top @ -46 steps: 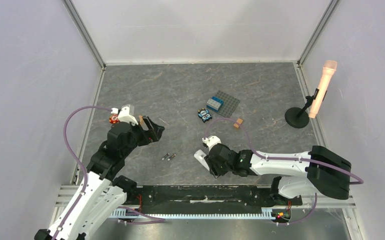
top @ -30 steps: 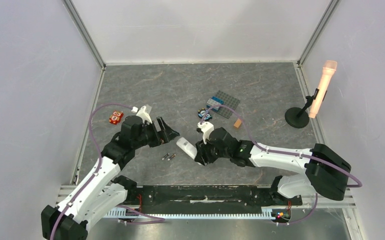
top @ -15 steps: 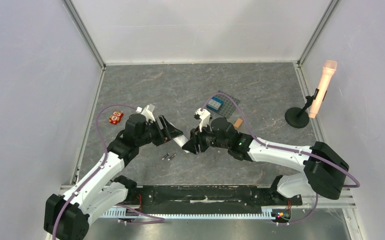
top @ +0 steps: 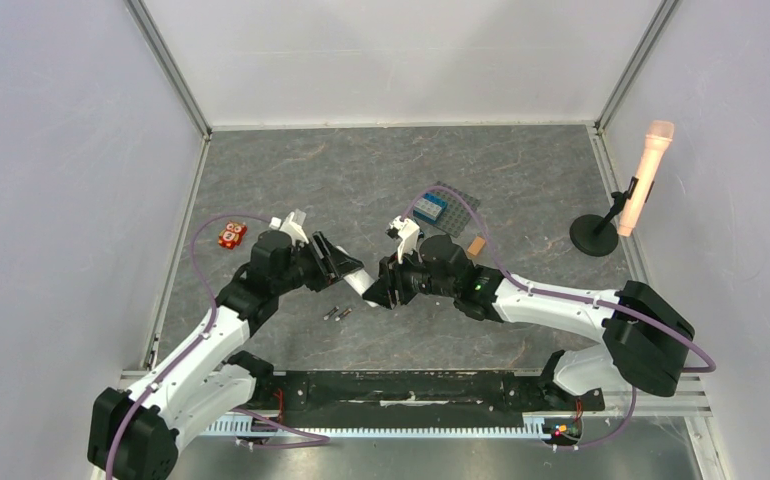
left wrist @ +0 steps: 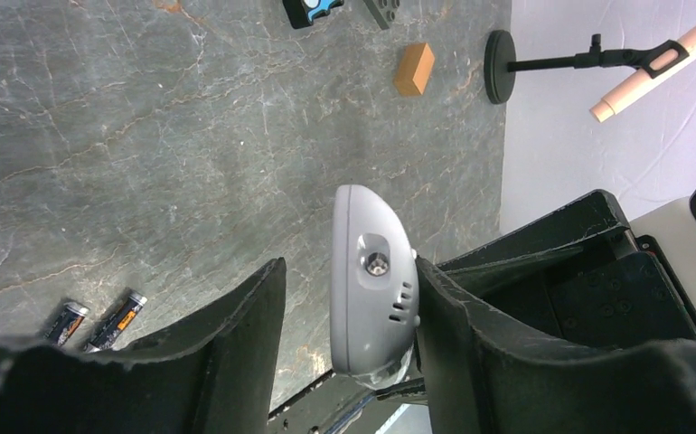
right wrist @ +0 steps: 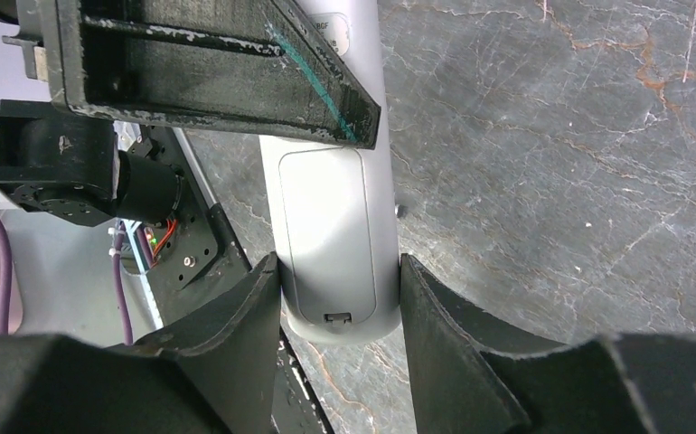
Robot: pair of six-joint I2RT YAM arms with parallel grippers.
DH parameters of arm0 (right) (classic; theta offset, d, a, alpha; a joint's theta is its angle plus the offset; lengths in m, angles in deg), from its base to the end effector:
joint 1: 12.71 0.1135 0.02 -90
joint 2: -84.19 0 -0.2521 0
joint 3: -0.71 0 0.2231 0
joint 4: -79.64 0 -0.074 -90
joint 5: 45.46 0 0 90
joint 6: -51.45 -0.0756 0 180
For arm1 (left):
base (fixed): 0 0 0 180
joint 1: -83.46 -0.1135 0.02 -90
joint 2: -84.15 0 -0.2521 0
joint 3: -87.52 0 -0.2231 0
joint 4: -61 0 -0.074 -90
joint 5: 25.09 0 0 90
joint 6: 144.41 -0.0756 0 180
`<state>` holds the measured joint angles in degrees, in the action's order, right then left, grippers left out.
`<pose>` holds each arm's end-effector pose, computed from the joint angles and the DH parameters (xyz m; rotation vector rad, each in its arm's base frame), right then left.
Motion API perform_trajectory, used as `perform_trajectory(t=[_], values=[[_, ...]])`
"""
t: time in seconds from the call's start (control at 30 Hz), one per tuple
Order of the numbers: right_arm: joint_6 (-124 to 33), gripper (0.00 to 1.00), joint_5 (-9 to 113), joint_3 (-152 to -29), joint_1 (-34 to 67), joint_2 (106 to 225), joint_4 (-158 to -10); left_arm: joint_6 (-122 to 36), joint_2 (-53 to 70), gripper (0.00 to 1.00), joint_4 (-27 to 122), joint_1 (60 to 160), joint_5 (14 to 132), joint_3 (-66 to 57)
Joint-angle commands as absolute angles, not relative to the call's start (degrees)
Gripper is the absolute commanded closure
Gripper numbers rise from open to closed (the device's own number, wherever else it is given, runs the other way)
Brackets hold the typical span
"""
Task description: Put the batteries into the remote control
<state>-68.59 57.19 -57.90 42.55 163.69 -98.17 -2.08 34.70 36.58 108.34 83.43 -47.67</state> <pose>0.1679 0.2711 0.2239 -0.6252 2.0709 1.1419 0.1766 -0.1084 0.2162 -0.3246 2.2399 -1.1141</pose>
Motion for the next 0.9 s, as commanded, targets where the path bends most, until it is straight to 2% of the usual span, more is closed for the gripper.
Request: perform_trajectory(t=[0.0, 0.17, 0.23, 0.3, 0.37, 0.4, 0.47, 0.53, 0.63, 0.73, 0.87], values=[[-69.6, 0.71, 57.6, -59.9, 42.4, 163.8, -102.5, 1.1, 36.2, 0.45, 41.4, 108.6, 81.6, -48.9], [-69.7, 0.71, 58.0, -59.4, 42.4, 163.8, -102.5, 2.0, 36.9, 0.51, 42.4, 108.6, 80.6, -49.5], [-69.7, 0.71, 58.2, -59.2, 42.4, 163.9, -102.6, 2.1, 36.8, 0.58, 42.8, 108.6, 80.6, -49.7], [-70.2, 0.70, 58.2, -59.1, 42.4, 163.8, -102.6, 2.3, 36.7, 0.70, 43.1, 108.6, 80.7, -49.7], [-70.8, 0.67, 58.2, -59.0, 42.4, 163.7, -102.4, 2.2, 36.5, 0.89, 43.6, 108.6, 81.2, -49.9], [-71.2, 0.59, 58.5, -59.2, 42.4, 163.5, -101.9, 2.1, 36.4, 0.97, 43.7, 108.6, 81.4, -49.9], [-71.1, 0.35, 59.9, -60.5, 42.4, 163.2, -99.7, 1.0, 36.8, 0.98, 43.7, 108.6, 81.6, -49.8], [-72.3, 0.20, 58.5, -61.7, 42.4, 162.0, -96.2, -0.4, 37.5, 0.98, 44.1, 108.6, 82.0, -49.5], [-77.2, 0.11, 55.1, -60.2, 42.0, 157.5, -94.4, -3.1, 38.8, 0.98, 44.9, 108.6, 82.4, -49.1], [-88.4, 0.16, 53.1, -57.5, 40.3, 153.4, -92.7, -5.4, 40.2, 0.98, 47.0, 108.6, 83.2, -48.9], [-103.8, 0.35, 56.3, -53.7, 39.6, 151.1, -94.9, -6.9, 41.9, 0.98, 53.1, 108.6, 85.3, -49.9]])
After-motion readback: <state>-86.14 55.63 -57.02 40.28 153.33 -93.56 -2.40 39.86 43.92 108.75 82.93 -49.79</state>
